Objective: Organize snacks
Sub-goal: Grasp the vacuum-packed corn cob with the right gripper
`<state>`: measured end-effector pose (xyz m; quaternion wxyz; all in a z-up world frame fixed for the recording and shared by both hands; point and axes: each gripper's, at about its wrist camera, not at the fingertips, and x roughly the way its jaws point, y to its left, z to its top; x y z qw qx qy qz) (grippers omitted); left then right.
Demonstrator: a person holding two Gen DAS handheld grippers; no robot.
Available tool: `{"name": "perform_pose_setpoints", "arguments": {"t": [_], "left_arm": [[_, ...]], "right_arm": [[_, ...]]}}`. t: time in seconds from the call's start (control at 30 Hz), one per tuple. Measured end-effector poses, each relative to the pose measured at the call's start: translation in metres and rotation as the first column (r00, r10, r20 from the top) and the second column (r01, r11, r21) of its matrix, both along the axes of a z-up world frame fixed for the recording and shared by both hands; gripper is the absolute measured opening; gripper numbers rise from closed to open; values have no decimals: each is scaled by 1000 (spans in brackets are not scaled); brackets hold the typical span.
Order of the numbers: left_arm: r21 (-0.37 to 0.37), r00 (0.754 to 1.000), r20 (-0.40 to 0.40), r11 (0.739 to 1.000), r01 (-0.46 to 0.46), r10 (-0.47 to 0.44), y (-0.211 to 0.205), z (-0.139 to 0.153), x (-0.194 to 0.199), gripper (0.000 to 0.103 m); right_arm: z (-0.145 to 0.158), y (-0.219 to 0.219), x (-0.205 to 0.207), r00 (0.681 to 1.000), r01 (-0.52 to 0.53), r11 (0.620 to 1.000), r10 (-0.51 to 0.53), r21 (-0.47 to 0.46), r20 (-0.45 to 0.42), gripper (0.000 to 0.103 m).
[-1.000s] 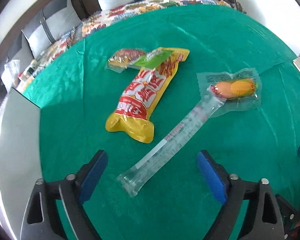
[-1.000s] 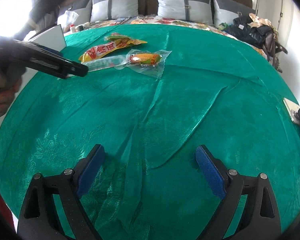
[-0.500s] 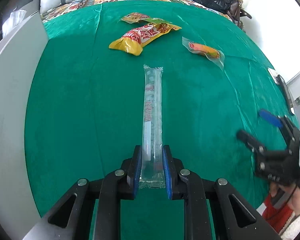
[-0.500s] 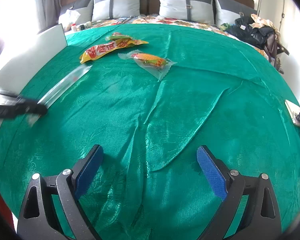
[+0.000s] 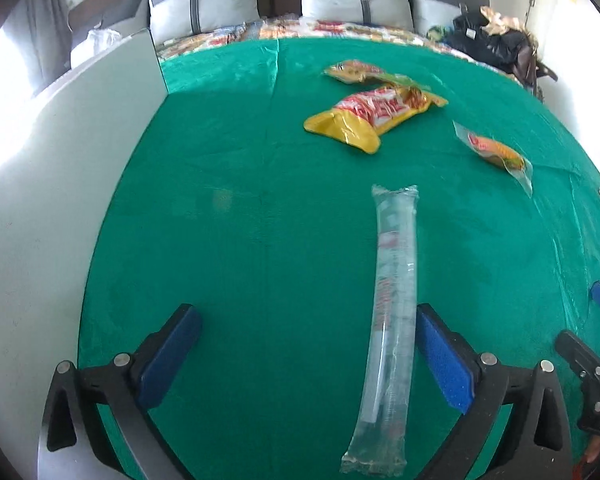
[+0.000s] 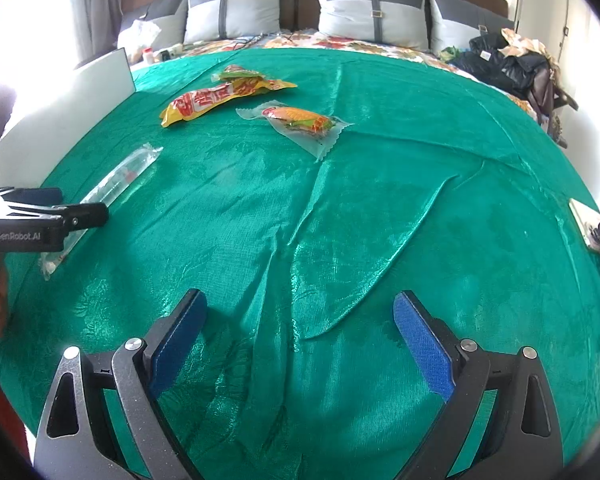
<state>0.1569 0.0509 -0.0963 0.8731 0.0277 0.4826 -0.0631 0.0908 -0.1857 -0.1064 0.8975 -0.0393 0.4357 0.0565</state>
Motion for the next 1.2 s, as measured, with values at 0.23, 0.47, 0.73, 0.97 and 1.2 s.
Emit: {"name": "perform_pose_setpoints", "arguments": {"t": [0.23,0.47,0.73,0.97,1.2], "left_arm": [[-4,999,47,1000,-4,4,1,-4,1,103],[-10,999,46,1000,-6,7,-1,-5,4,103],[-11,999,46,1000,-7,7,-1,-5,5,103],[-12,999,45,1000,-7,7,0,-5,5,103],[-11,999,45,1000,-8,9,-1,-6,6,103]], "right_arm": [[0,0,0,1000,-2,1000,2,1,-2,97],[24,-25,34,1000,-26,997,25,78,4,95],[40,9,148,931,-354,933,346,-59,-112,95],[14,20,180,944,-283,959,274,-25,-184,60],[16,3,138,977,-131,991,129,3,-170,46]]}}
